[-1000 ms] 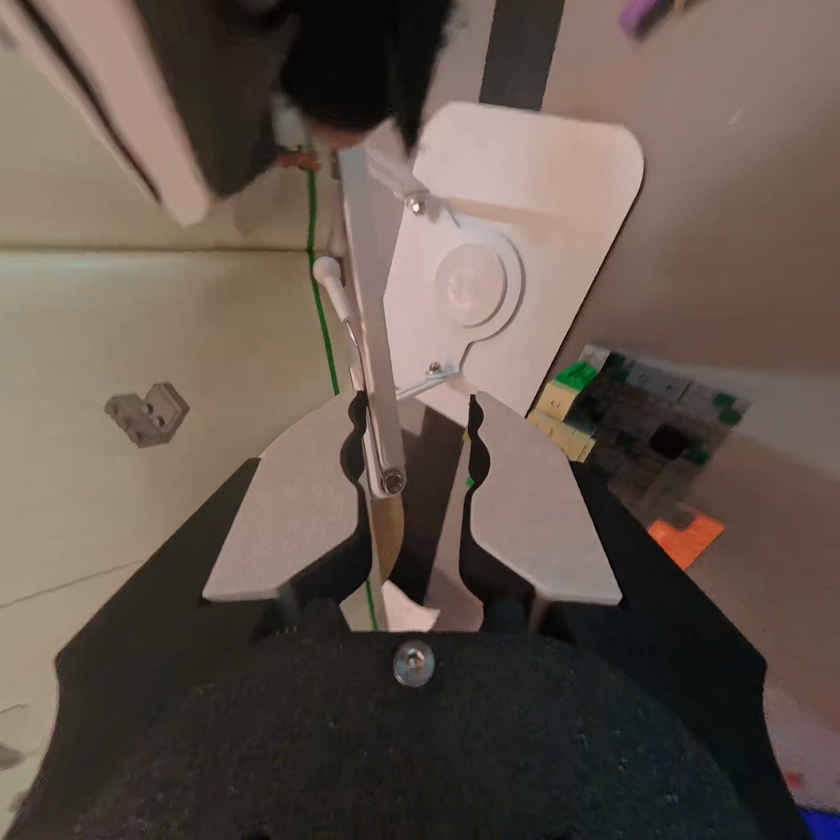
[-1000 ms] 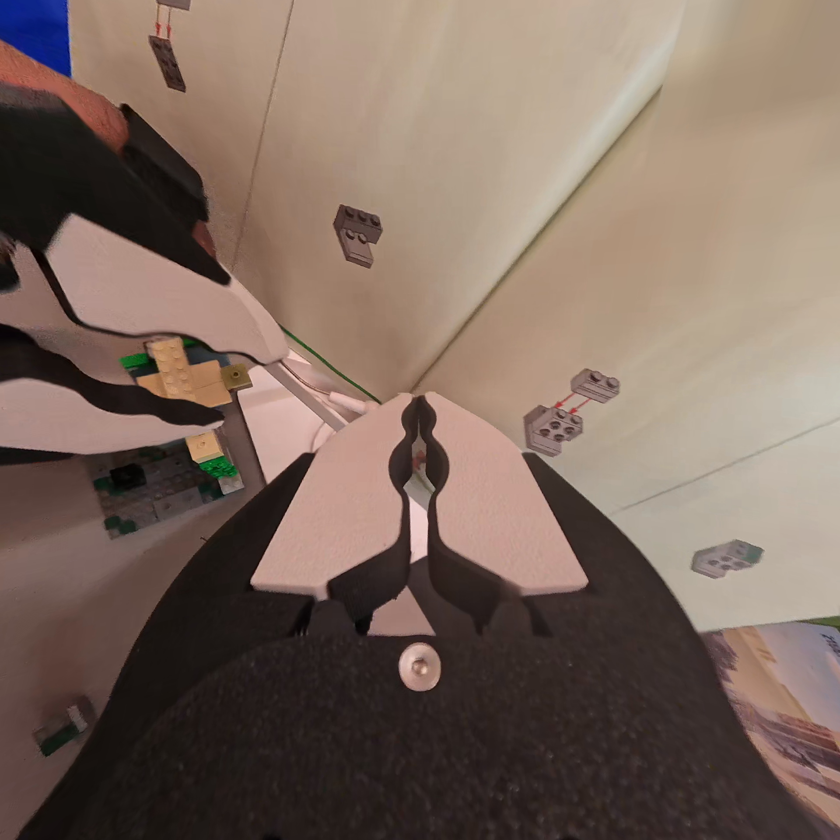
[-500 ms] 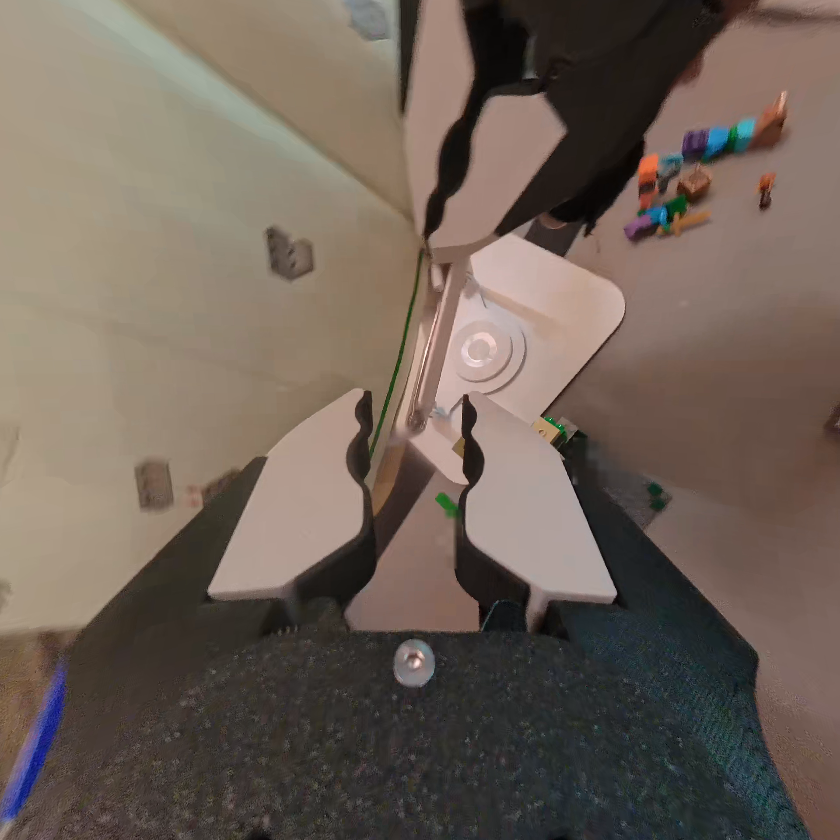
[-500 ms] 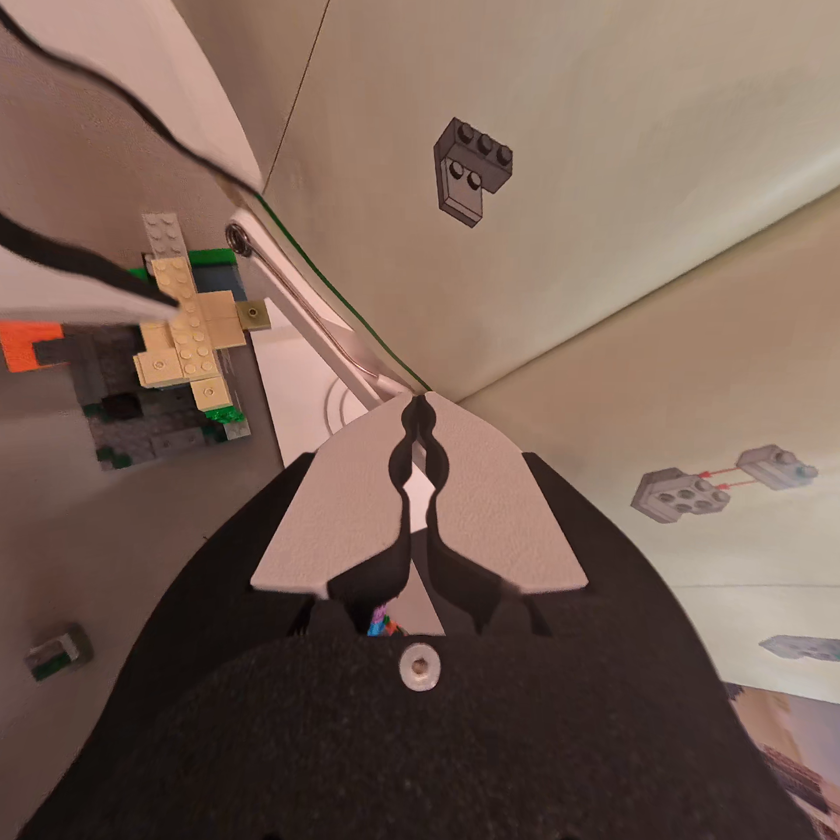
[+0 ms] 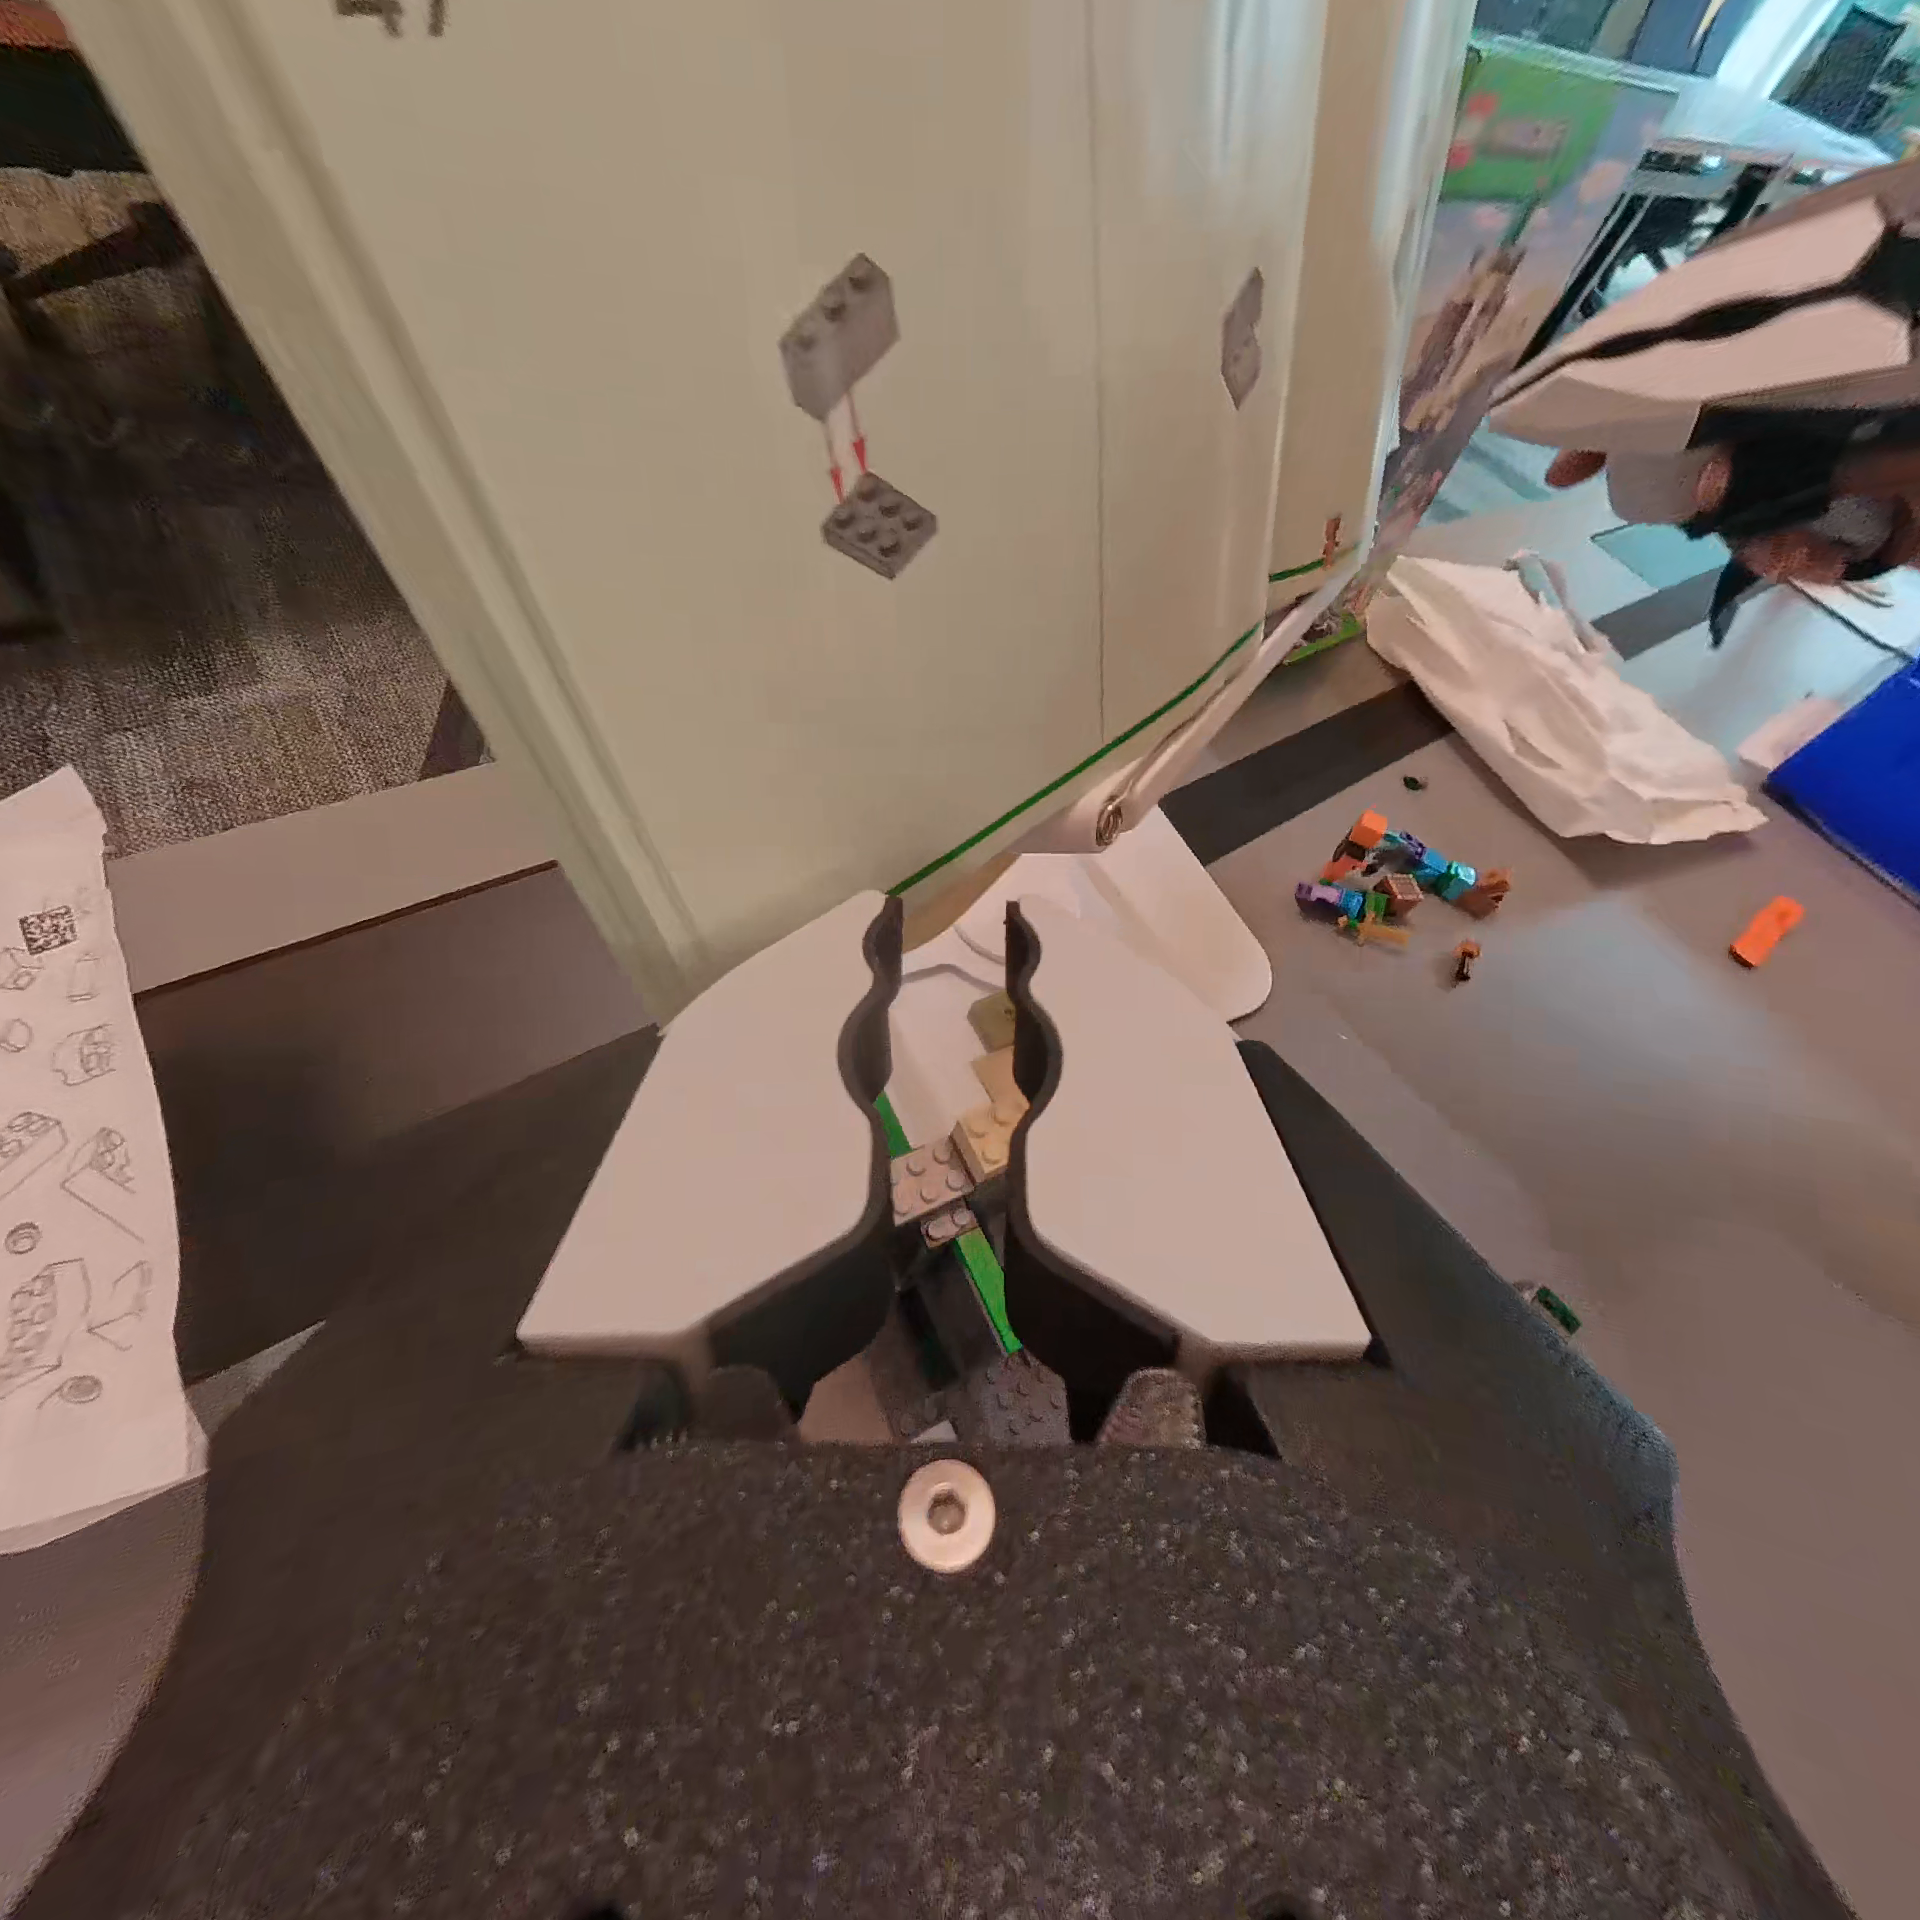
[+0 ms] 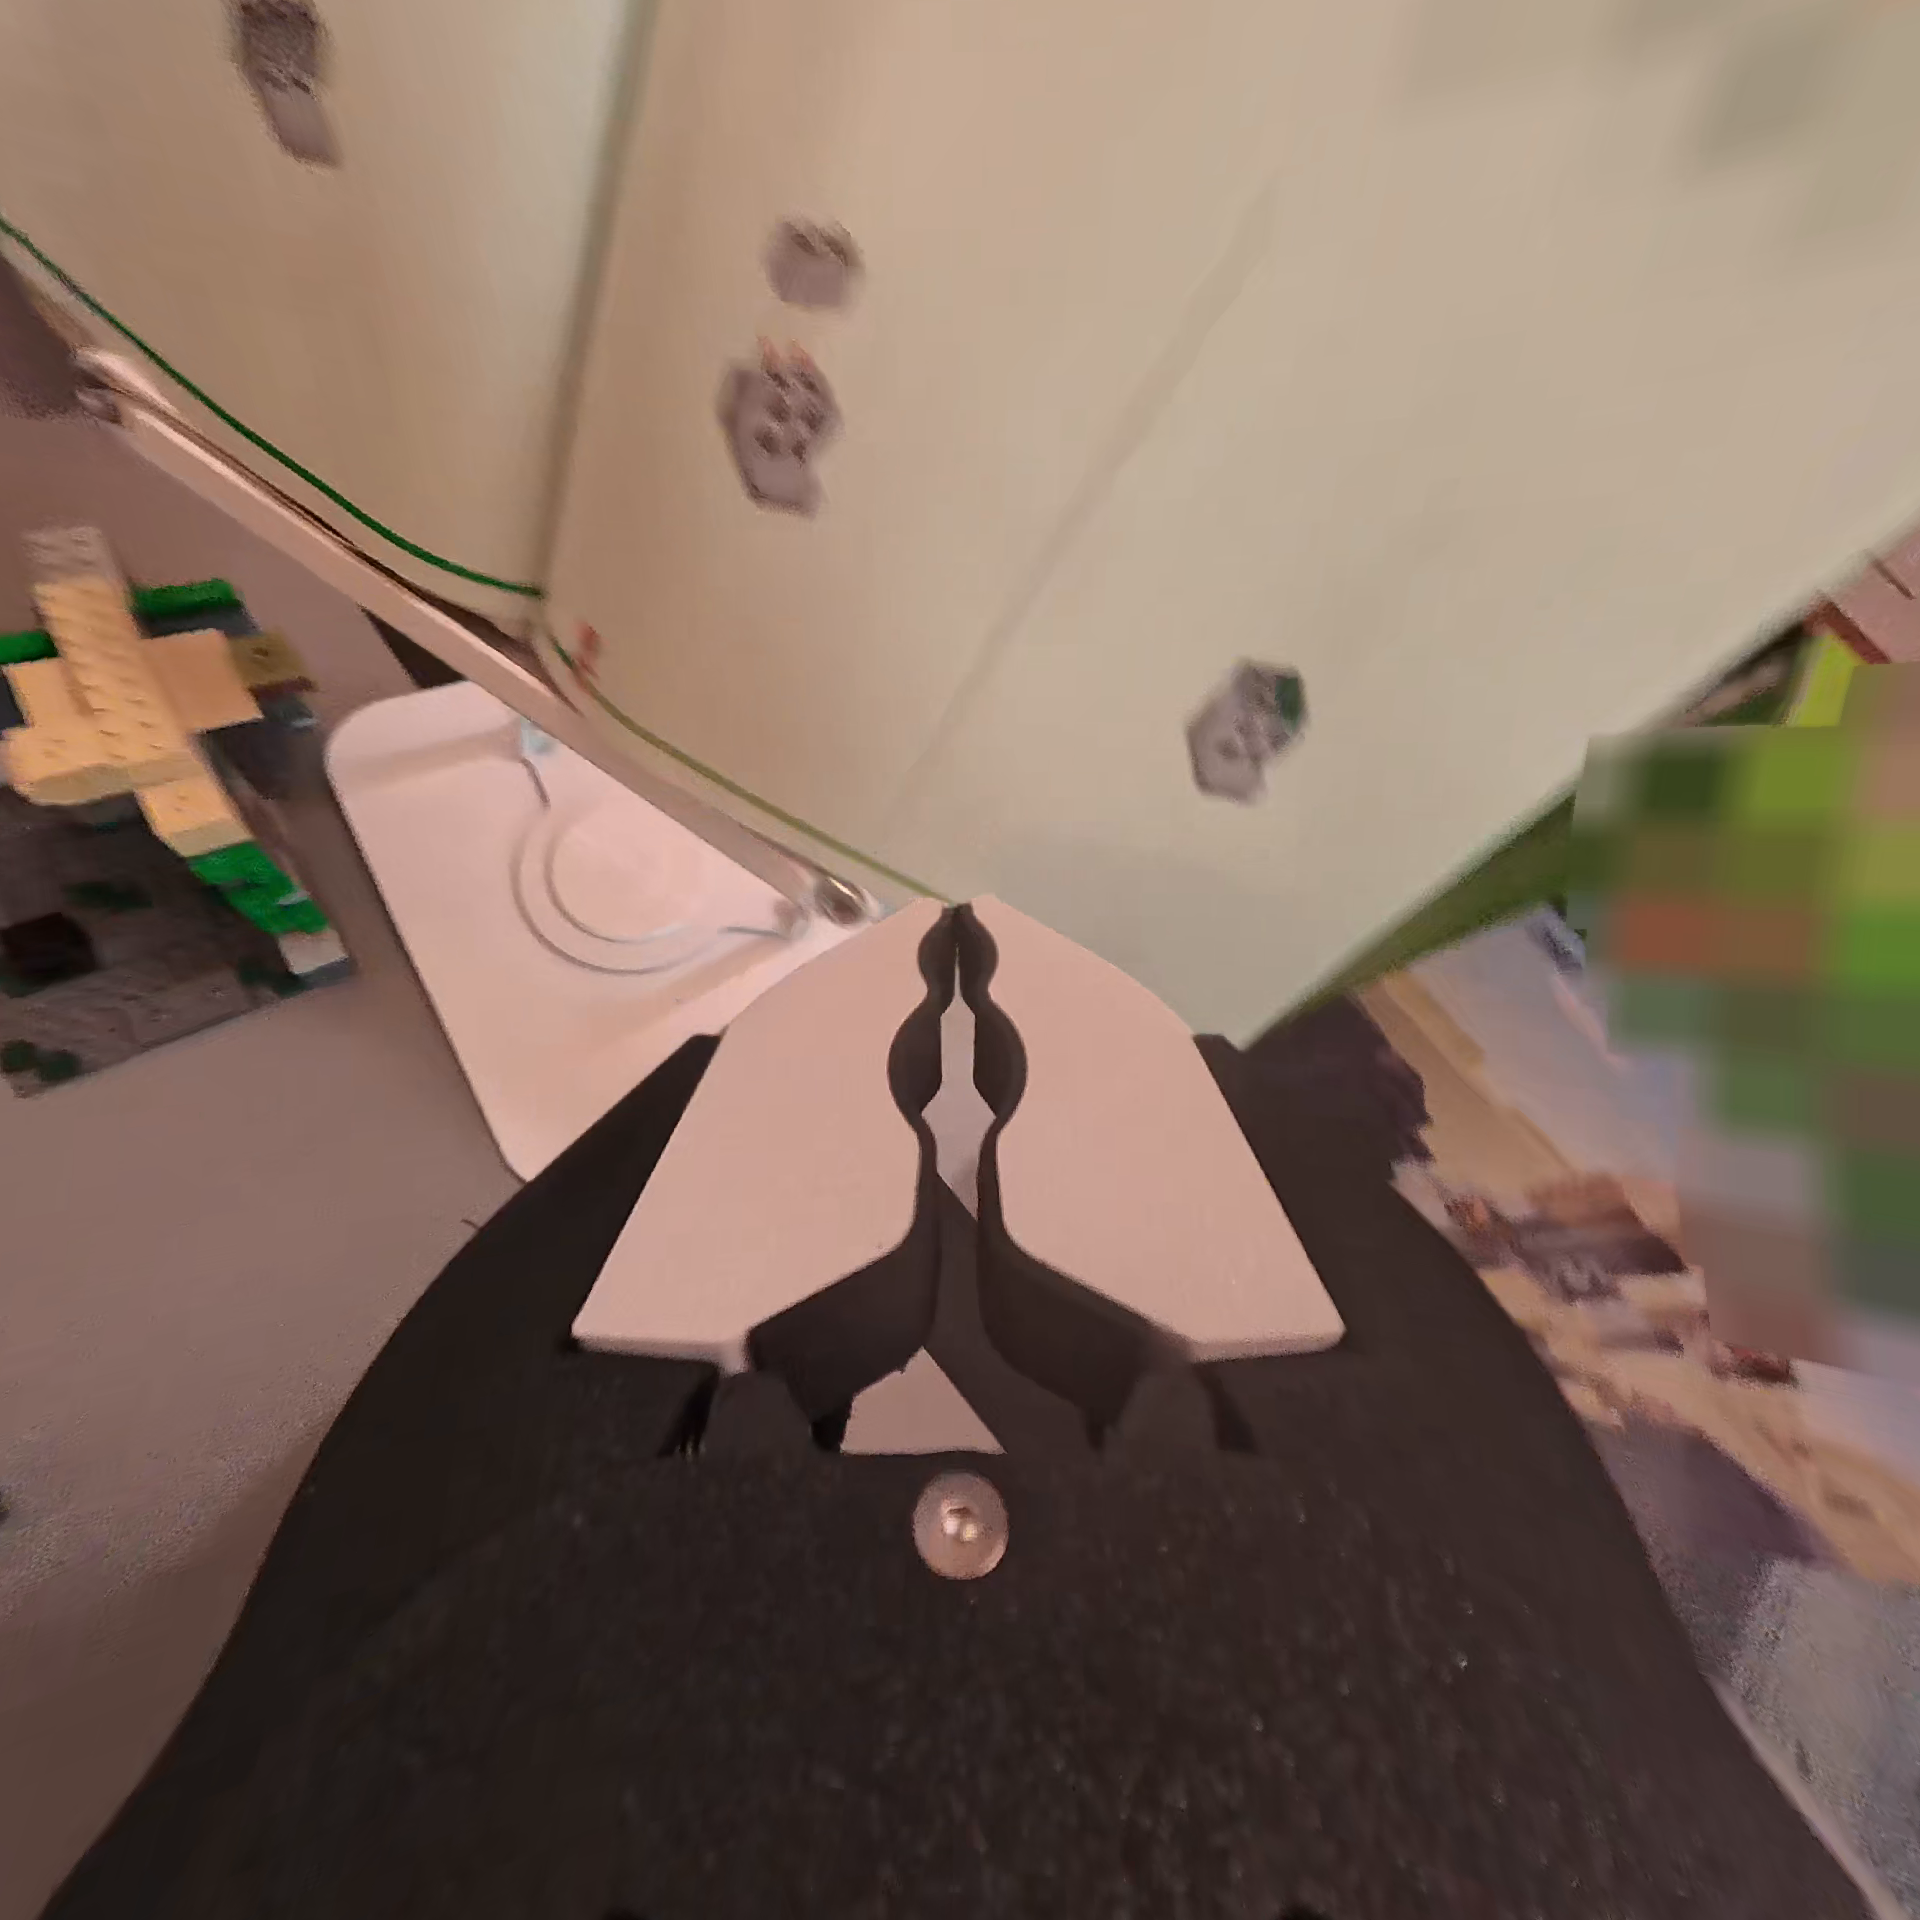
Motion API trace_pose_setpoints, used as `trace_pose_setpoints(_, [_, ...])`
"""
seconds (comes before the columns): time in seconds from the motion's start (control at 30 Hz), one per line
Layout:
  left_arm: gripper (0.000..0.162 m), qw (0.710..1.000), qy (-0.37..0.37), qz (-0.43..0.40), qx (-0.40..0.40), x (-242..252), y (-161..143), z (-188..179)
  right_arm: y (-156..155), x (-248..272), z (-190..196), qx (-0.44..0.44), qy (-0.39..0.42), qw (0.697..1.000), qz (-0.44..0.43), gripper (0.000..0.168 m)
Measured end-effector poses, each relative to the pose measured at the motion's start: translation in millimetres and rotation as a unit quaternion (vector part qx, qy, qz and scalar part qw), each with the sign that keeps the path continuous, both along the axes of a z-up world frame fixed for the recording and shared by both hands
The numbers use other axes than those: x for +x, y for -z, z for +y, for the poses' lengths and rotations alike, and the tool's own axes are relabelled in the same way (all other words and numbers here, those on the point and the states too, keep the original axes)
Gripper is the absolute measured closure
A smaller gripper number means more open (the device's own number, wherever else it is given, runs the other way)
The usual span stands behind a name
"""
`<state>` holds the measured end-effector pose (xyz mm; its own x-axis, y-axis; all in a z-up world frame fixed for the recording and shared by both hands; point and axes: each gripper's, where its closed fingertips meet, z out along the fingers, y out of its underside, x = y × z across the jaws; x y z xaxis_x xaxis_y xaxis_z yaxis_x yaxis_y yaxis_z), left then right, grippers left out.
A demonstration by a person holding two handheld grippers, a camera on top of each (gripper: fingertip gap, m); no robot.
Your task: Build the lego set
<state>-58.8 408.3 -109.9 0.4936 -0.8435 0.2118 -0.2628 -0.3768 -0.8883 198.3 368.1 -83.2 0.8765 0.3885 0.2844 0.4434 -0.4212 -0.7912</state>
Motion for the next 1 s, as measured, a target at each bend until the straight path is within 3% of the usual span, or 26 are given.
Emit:
trace_pose_setpoints(0.17, [0.162,1.000,-0.009,0.005,-0.006,-2,0,10,19,50,0,0.022,0.065,0.996,0.053,0.156])
trace_pose_setpoints(0.27, [0.162,0.999,0.000,-0.005,-0.042,-1,-1,11,22,62,4,0.038,0.076,0.993,0.079,0.155])
trace_pose_setpoints(0.4, [0.162,0.998,0.000,-0.017,-0.067,-2,-1,15,37,59,8,-0.003,0.054,0.992,0.116,0.147])
trace_pose_setpoints(0.5, [0.162,0.998,-0.008,-0.009,-0.058,-2,0,18,44,50,8,-0.043,0.026,0.978,0.202,0.133])
trace_pose_setpoints(0.63, [0.162,0.999,-0.014,0.003,-0.045,-2,1,21,41,39,11,-0.050,-0.015,0.938,0.341,0.119])
trace_pose_setpoints(0.8, [0.162,0.999,-0.016,0.016,-0.043,-1,1,30,28,33,14,-0.011,-0.055,0.896,0.441,0.118])
trace_pose_setpoints(1.0, [0.150,0.999,0.004,0.007,-0.047,0,-1,24,24,27,12,0.020,-0.054,0.905,0.421,0.138])
